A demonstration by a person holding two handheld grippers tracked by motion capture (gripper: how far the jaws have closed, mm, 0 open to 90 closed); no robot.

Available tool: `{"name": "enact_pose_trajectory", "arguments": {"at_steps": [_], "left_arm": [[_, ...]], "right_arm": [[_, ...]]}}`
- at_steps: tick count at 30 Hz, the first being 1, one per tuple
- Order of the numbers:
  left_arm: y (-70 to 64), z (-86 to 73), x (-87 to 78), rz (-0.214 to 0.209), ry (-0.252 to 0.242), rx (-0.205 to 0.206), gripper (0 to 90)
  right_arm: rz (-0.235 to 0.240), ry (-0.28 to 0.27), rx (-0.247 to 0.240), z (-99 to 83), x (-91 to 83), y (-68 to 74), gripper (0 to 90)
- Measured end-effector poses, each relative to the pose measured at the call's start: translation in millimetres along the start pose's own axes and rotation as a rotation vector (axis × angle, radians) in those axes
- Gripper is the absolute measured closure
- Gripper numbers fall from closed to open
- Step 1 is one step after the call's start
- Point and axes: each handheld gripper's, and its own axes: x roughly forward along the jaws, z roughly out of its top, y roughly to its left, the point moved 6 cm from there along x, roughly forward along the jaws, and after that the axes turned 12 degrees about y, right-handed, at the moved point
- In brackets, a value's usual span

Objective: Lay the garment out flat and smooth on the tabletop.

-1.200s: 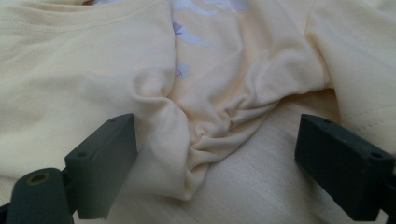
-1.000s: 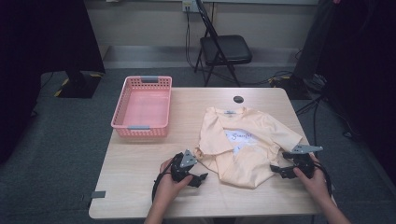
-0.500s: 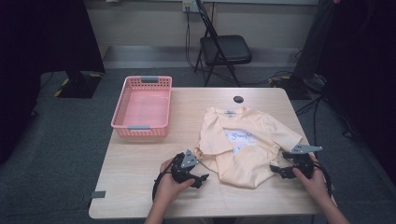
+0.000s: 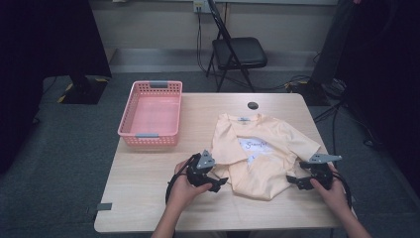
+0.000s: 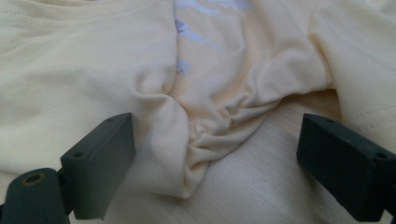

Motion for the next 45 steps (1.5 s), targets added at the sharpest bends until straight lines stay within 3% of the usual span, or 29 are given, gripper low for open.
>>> {"name": "enact_pose_trajectory", "arguments": {"at_steps": [10, 23, 27, 33, 42, 45], "left_arm": [[7.3, 28.6, 9.5, -0.013, -0.017, -0.024, 16.6], [14.1, 42.2, 35.2, 0.001, 0.032, -0.022, 18.8], [12.3, 47.9, 46.9, 0.008, 0.05, 0.001, 20.2], [10.3, 57.6, 65.1, 0.019, 0.055, 0.002, 29.7], [13.0, 60.6, 89.1, 0.047, 0.115, 0.039, 45.0], [13.5, 62.0, 93.5, 0.051, 0.115, 0.038, 48.0]], "right_arm": [[0.0, 0.0, 0.0, 0.0, 0.0, 0.0, 10.6], [0.0, 0.0, 0.0, 0.0, 0.0, 0.0, 10.6], [0.0, 0.0, 0.0, 0.0, 0.0, 0.0, 10.6], [0.0, 0.0, 0.0, 0.0, 0.0, 0.0, 10.5], [0.0, 0.0, 0.0, 0.0, 0.0, 0.0, 10.5], [0.0, 0.0, 0.0, 0.0, 0.0, 0.0, 10.6]]}}
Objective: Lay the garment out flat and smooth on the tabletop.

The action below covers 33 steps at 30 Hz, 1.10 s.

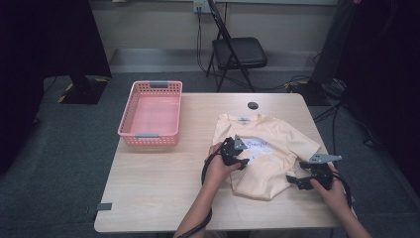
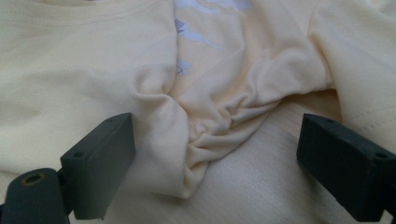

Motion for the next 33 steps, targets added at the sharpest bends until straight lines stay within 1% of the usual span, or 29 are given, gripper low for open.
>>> {"name": "enact_pose_trajectory", "arguments": {"at_steps": [2, 4, 7, 9, 11, 12, 15, 19, 23, 28, 33], "left_arm": [[0.3, 1.7, 1.5, 0.012, 0.004, 0.01, 49.2], [-1.0, 3.7, 2.6, 0.007, 0.003, 0.012, 50.8], [-3.4, 7.3, 3.9, 0.003, 0.004, 0.027, 53.6], [-4.9, 8.6, 5.4, -0.001, 0.013, 0.033, 54.4], [-6.2, 8.3, 7.8, -0.004, 0.022, 0.03, 58.7], [-6.9, 7.4, 9.2, -0.008, 0.031, 0.034, 60.1], [-5.6, 4.4, 12.1, 0.007, 0.056, 0.053, 67.7], [-3.8, 4.3, 12.6, 0.008, 0.044, 0.05, 78.7], [-2.2, 6.6, 8.9, 0.001, 0.034, 0.035, 86.4], [0.0, 11.7, -0.5, -0.025, -0.006, -0.016, 88.0], [5.3, 13.8, -11.4, -0.036, -0.043, -0.061, 88.4]], "right_arm": [[0.0, 0.0, 0.0, 0.0, 0.0, 0.0, 10.5], [0.0, 0.0, 0.0, 0.0, 0.0, 0.0, 10.6], [0.0, 0.0, 0.0, 0.0, 0.0, 0.0, 10.5], [0.0, 0.0, 0.0, 0.0, 0.0, 0.0, 10.5], [0.0, 0.0, 0.0, 0.0, 0.0, 0.0, 10.6], [0.0, 0.0, 0.0, 0.0, 0.0, 0.0, 10.6], [0.0, 0.0, 0.0, 0.0, 0.0, 0.0, 10.6], [0.0, 0.0, -0.001, 0.0, 0.0, -0.1, 10.5], [-0.001, 0.0, 0.0, 0.0, 0.0, 0.0, 10.5], [-0.001, 0.0, 0.0, 0.1, 0.1, -0.1, 10.4], [0.0, 0.0, 0.0, 0.1, 0.1, 0.0, 10.4]]}}
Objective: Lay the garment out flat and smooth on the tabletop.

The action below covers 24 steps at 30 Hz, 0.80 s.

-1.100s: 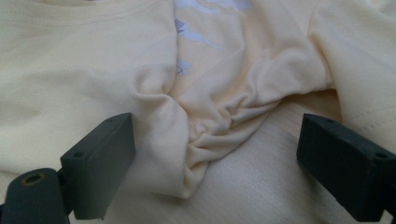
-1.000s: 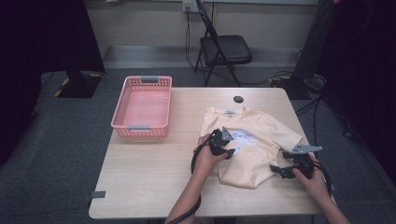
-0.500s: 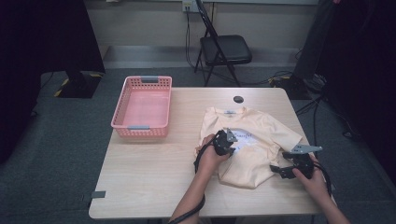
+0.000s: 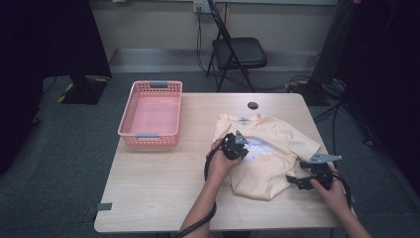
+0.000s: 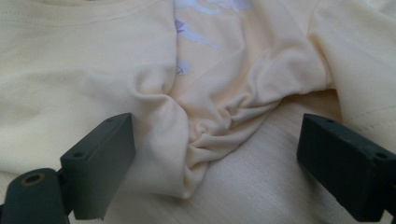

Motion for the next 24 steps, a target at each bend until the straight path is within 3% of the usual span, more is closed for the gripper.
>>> {"name": "enact_pose_trajectory", "arguments": {"at_steps": [14, 24], "left_arm": [[21.0, 7.5, -38.3, 0.026, -0.102, -0.076, 88.5], [37.5, 1.5, -56.7, 0.057, -0.122, -0.105, 88.5]], "right_arm": [[0.0, 0.0, 0.0, 0.0, 0.0, 0.0, 10.5], [0.0, 0.0, 0.0, 0.0, 0.0, 0.0, 10.5]]}}
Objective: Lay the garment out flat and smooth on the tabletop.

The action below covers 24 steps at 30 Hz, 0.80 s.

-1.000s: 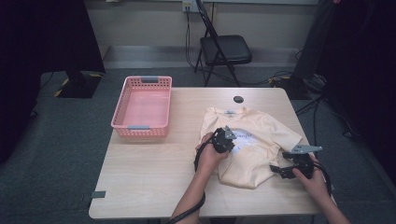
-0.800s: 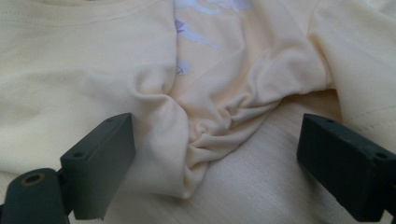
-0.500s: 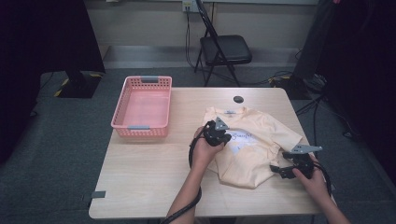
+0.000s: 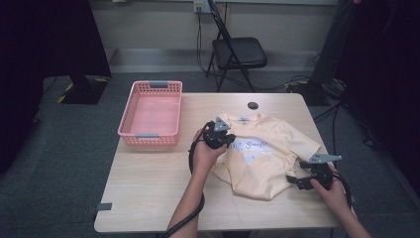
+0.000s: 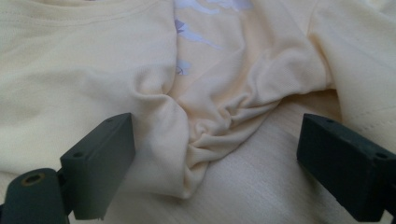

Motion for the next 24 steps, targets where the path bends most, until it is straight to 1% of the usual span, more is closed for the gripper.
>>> {"name": "enact_pose_trajectory", "arguments": {"at_steps": [8, 15, 19, 22, 24], "left_arm": [[9.2, -0.6, -6.7, 0.006, -0.009, -0.02, 88.5], [19.4, 0.6, -13.6, 0.015, -0.028, -0.053, 88.5], [24.7, 1.4, -18.7, 0.024, -0.038, -0.062, 88.5], [28.6, 0.6, -22.0, 0.035, -0.036, -0.068, 88.5], [31.4, 0.8, -24.7, 0.038, -0.045, -0.076, 88.5]], "right_arm": [[0.0, 0.0, 0.0, 0.0, 0.0, 0.0, 10.5], [0.0, 0.0, 0.0, 0.0, 0.0, 0.0, 10.5], [0.0, 0.0, 0.0, 0.0, 0.0, 0.0, 10.5], [0.0, 0.0, 0.0, 0.0, 0.0, 0.0, 10.5], [0.0, 0.0, 0.0, 0.0, 0.0, 0.0, 10.5]]}}
